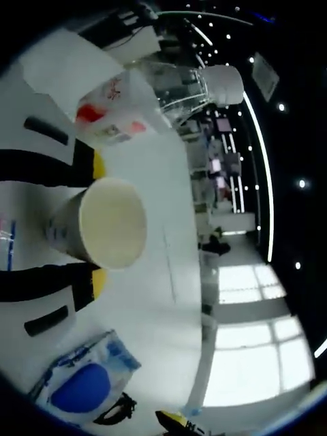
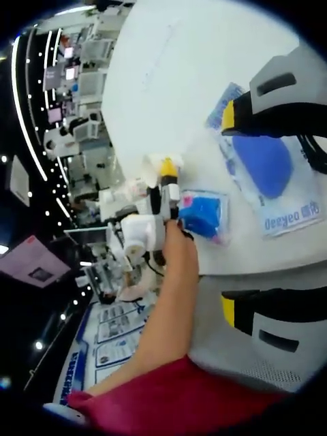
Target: Arrange the tabletop items into an orderly group along one side of the table until the central work area is clear of visible clutter.
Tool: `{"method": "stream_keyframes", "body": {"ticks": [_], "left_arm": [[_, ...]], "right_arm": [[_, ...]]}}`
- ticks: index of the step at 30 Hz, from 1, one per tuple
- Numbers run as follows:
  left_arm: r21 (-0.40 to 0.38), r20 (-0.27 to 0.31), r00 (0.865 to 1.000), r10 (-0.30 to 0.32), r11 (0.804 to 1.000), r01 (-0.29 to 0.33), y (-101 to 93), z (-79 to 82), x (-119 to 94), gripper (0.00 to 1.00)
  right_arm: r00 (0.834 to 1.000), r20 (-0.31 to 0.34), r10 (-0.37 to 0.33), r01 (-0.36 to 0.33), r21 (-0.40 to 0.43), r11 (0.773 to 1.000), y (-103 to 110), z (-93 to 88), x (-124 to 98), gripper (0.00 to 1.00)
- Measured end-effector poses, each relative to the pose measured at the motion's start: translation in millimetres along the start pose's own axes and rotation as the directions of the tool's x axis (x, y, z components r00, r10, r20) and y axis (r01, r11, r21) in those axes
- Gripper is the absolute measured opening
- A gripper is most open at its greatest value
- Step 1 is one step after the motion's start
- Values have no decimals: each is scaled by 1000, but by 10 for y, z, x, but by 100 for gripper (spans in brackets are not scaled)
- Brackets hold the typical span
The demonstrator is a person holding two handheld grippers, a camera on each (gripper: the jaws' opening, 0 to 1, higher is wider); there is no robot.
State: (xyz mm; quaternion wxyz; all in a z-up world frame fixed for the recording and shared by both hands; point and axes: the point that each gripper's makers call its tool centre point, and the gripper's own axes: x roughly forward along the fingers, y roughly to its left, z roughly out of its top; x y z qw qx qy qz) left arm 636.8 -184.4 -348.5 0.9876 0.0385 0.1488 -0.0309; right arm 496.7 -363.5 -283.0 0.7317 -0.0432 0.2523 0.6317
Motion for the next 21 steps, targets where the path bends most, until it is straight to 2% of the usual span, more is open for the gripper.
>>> {"method": "stream_keyframes", "body": {"ticks": [3, 10, 21], "left_arm": [[-26, -17, 1000, -3, 1000, 3, 12, -31, 10, 42], [-18, -31, 999, -6, 1000, 5, -10, -52, -33, 46], [-30, -20, 1000, -5, 1000, 5, 49, 80, -181, 49]], "right_arm": [[1000, 2, -2, 2, 1, 1000, -1, 3, 4, 92], [1000, 0, -4, 4, -1, 1000, 0, -9, 15, 91], [1000, 16, -4, 4, -5, 1000, 22, 38, -9, 91]]}}
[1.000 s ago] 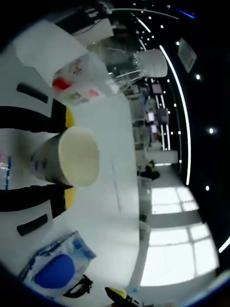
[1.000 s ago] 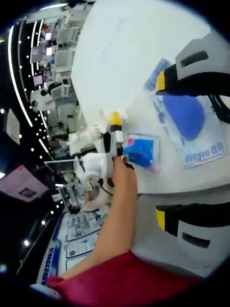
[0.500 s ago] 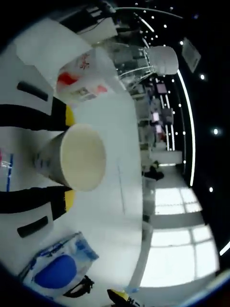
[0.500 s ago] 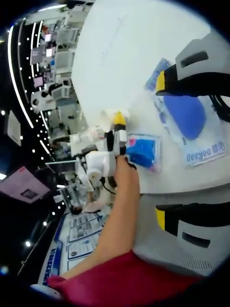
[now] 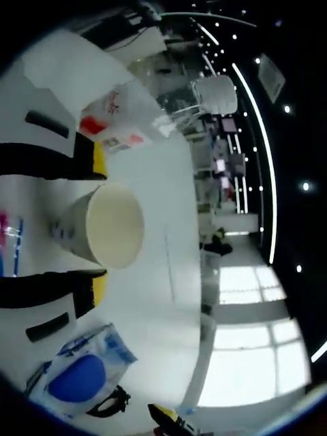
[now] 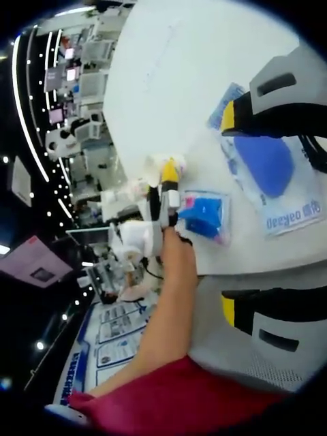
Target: Arrange the tabletop items into an orderly group along one side of the table until the central work area is clear of visible clutter.
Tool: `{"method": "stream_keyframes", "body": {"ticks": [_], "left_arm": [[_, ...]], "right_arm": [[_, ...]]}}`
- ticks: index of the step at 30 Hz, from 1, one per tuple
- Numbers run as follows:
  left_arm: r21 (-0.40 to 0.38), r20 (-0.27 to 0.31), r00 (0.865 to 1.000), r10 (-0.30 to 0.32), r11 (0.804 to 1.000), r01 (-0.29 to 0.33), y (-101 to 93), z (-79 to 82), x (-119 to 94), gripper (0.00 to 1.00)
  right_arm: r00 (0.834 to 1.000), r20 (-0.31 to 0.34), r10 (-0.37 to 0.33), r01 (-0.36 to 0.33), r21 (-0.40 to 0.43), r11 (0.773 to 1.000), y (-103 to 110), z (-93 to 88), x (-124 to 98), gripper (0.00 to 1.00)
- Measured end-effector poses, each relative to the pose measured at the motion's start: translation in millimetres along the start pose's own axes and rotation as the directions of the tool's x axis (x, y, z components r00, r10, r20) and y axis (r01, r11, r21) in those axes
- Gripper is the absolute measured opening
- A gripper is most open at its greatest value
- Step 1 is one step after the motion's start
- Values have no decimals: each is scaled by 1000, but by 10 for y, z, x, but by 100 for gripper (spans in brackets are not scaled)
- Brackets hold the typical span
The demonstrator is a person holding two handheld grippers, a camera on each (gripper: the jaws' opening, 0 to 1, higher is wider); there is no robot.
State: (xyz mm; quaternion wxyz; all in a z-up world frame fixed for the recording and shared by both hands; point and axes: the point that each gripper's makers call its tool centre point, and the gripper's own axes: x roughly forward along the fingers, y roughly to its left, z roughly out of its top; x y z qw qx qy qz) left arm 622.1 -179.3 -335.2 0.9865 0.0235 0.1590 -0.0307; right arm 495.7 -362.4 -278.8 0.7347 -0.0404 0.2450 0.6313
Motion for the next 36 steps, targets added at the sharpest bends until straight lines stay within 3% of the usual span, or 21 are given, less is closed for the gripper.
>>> {"method": "stream_keyframes", "body": {"ticks": [10, 18, 29, 36], "left_arm": [[-32, -11, 1000, 17, 999, -17, 24, 52, -198, 52], [-49, 14, 1000, 5, 999, -5, 67, 270, -411, 50], [35, 109, 990, -95, 995, 91, -134, 708, -781, 49], [47, 143, 977, -160, 987, 155, -276, 846, -954, 48]], "right_arm": [[1000, 13, -12, 12, -9, 1000, 33, 42, -54, 92], [999, 23, -36, 37, -16, 999, 49, 65, -152, 92], [996, 34, -78, 79, -28, 996, 137, 110, -279, 92], [993, 48, -111, 113, -37, 993, 222, 164, -373, 92]]}}
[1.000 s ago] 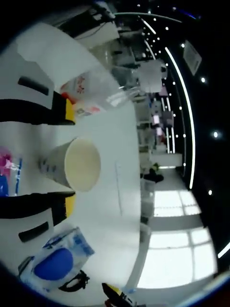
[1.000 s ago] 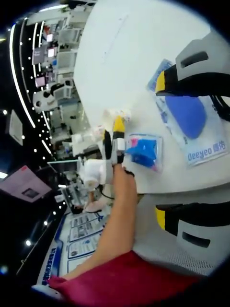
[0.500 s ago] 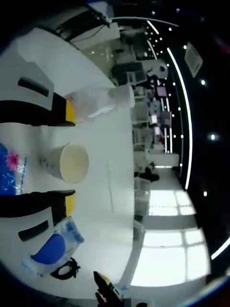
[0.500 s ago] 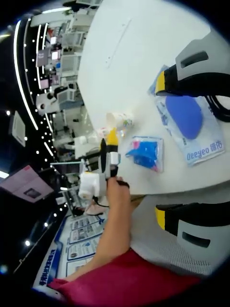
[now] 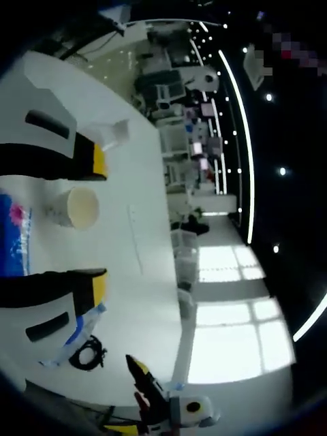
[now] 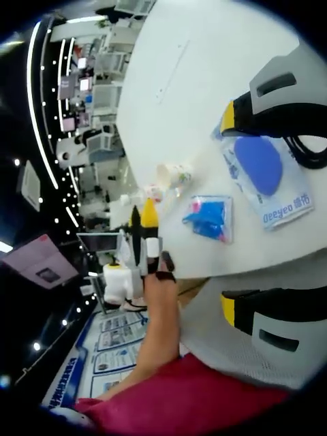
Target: Arrange the tabletop items into an orderly group along one side of the table until the central work area is clear of visible clutter.
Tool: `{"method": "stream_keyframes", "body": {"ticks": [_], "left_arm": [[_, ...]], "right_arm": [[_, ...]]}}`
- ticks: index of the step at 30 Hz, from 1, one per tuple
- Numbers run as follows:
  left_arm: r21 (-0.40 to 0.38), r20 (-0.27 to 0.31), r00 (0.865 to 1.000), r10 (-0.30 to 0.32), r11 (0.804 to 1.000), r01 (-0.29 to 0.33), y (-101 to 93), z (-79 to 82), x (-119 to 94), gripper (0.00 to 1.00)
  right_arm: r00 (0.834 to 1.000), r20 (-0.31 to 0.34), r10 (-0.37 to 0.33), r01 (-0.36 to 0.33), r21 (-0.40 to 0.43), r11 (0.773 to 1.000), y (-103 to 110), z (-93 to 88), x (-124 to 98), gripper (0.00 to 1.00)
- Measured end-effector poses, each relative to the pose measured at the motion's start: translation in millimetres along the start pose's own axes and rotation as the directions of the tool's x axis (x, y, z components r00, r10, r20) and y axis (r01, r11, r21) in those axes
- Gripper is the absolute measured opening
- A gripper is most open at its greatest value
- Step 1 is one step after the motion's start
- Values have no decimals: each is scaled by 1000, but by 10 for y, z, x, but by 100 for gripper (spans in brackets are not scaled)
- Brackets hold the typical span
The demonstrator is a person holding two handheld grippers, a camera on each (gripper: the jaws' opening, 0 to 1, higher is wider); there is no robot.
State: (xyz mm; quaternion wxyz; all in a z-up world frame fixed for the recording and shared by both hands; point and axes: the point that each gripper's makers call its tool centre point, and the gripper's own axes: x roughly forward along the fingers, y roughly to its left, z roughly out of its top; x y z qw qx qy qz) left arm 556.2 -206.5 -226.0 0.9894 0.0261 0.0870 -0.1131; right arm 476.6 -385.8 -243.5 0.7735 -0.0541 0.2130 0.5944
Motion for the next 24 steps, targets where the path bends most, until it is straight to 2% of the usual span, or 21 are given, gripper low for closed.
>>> {"method": "stream_keyframes", "body": {"ticks": [3, 6, 16, 19, 24], "left_arm": [[1, 8, 1000, -31, 1000, 31, -70, 47, -71, 49], [-3, -7, 997, -72, 997, 72, -144, 41, -132, 48], [15, -25, 981, -190, 982, 190, -457, 14, -257, 46], [33, -28, 974, -227, 973, 228, -561, 50, -235, 46], [73, -35, 952, -304, 949, 306, -778, 126, -140, 45]], "right_arm": [[1000, 2, -21, 21, -3, 1000, 32, 1, -71, 92], [999, 3, -42, 42, -2, 999, 64, -14, -140, 92], [993, 8, -116, 116, 16, 993, 182, -99, -366, 92], [991, 7, -133, 133, 22, 991, 234, -132, -413, 92], [986, 12, -164, 164, 38, 986, 322, -186, -487, 91]]}}
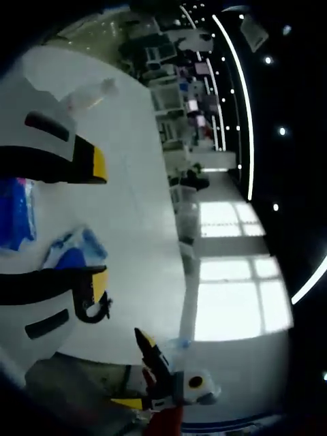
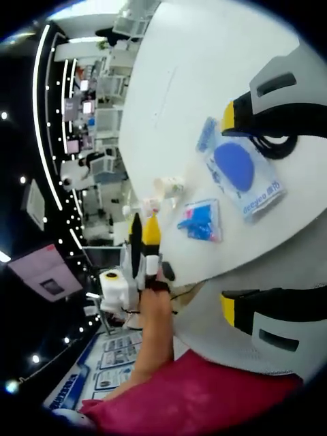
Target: Arrange the tabletop items into an orderly group along one side of the table until the central work area is clear of visible clutter.
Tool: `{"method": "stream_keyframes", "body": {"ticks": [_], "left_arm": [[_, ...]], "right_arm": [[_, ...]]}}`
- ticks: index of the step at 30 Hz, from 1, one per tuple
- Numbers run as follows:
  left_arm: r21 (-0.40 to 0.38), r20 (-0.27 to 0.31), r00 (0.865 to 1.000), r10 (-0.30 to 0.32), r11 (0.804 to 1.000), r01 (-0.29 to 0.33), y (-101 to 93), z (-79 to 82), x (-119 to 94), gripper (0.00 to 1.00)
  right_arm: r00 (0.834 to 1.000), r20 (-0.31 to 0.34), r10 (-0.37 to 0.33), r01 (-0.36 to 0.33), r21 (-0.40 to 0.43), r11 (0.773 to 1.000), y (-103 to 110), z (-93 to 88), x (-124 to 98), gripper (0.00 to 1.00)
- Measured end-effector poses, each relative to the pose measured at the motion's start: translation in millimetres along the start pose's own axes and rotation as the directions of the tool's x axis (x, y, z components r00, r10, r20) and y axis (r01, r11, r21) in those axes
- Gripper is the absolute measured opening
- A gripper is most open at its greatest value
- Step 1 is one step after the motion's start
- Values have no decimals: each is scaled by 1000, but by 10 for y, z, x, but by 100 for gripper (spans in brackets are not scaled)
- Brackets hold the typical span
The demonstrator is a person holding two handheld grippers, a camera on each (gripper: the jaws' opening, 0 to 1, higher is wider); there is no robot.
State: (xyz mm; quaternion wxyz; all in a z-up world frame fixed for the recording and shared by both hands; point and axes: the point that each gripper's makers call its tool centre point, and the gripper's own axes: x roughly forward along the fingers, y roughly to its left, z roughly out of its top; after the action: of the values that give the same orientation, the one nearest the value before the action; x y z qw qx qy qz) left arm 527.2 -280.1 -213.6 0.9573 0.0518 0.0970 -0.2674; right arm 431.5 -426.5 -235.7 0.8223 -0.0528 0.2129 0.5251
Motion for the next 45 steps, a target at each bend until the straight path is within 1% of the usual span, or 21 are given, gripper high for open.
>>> {"method": "stream_keyframes", "body": {"ticks": [4, 7, 8, 13, 14, 16, 18, 21, 23, 26, 29, 35, 37, 38, 39, 41, 43, 45], "left_arm": [[32, -14, 998, -62, 998, 63, -142, 30, 148, 44], [64, -33, 992, -119, 991, 121, -271, 37, 268, 43], [79, -41, 989, -144, 986, 147, -321, 34, 317, 43], [119, -77, 972, -223, 965, 231, -444, -3, 523, 41], [136, -85, 967, -241, 958, 251, -468, -12, 572, 41], [176, -107, 961, -254, 947, 270, -470, -45, 665, 40], [182, -117, 956, -269, 941, 287, -477, -68, 747, 40], [171, -153, 949, -276, 938, 301, -431, -151, 927, 38], [172, -162, 948, -274, 938, 300, -412, -179, 1002, 38], [162, -199, 940, -278, 936, 312, -406, -273, 1157, 38], [146, -219, 933, -286, 936, 321, -431, -339, 1260, 37], [118, -289, 906, -309, 928, 354, -493, -587, 1504, 36], [93, -329, 888, -321, 925, 369, -501, -698, 1559, 35], [89, -338, 883, -325, 923, 374, -502, -721, 1567, 33], [67, -377, 861, -342, 917, 394, -503, -820, 1601, 30], [65, -411, 847, -338, 915, 397, -465, -908, 1647, 28], [77, -415, 846, -333, 914, 398, -442, -932, 1687, 27], [80, -425, 841, -335, 912, 403, -424, -966, 1735, 28]], "right_arm": [[1000, -5, -23, 23, 9, 1000, 60, -60, -64, 91], [999, -6, -43, 43, 17, 999, 89, -89, -102, 91], [999, -5, -50, 50, 21, 999, 104, -95, -115, 91], [997, -2, -71, 71, 34, 997, 148, -105, -143, 91], [997, -3, -78, 78, 36, 996, 160, -111, -149, 91], [996, -7, -85, 85, 37, 996, 172, -117, -156, 91], [996, -10, -92, 92, 40, 995, 182, -126, -160, 91], [995, -18, -94, 94, 43, 995, 213, -141, -146, 91], [995, -23, -94, 95, 45, 994, 219, -149, -130, 91], [995, -27, -97, 99, 49, 994, 216, -156, -90, 91], [995, -22, -100, 101, 56, 993, 214, -146, -58, 90], [995, -21, -98, 100, 68, 993, 201, -158, -4, 90], [995, -23, -100, 101, 76, 992, 174, -179, 7, 90], [995, -23, -102, 103, 83, 991, 155, -190, 12, 90], [994, -22, -103, 104, 85, 991, 149, -194, 13, 90], [994, -19, -104, 106, 97, 990, 123, -210, 21, 90], [994, -18, -106, 107, 108, 988, 111, -229, 29, 90], [994, -18, -105, 107, 116, 988, 102, -245, 37, 90]]}}
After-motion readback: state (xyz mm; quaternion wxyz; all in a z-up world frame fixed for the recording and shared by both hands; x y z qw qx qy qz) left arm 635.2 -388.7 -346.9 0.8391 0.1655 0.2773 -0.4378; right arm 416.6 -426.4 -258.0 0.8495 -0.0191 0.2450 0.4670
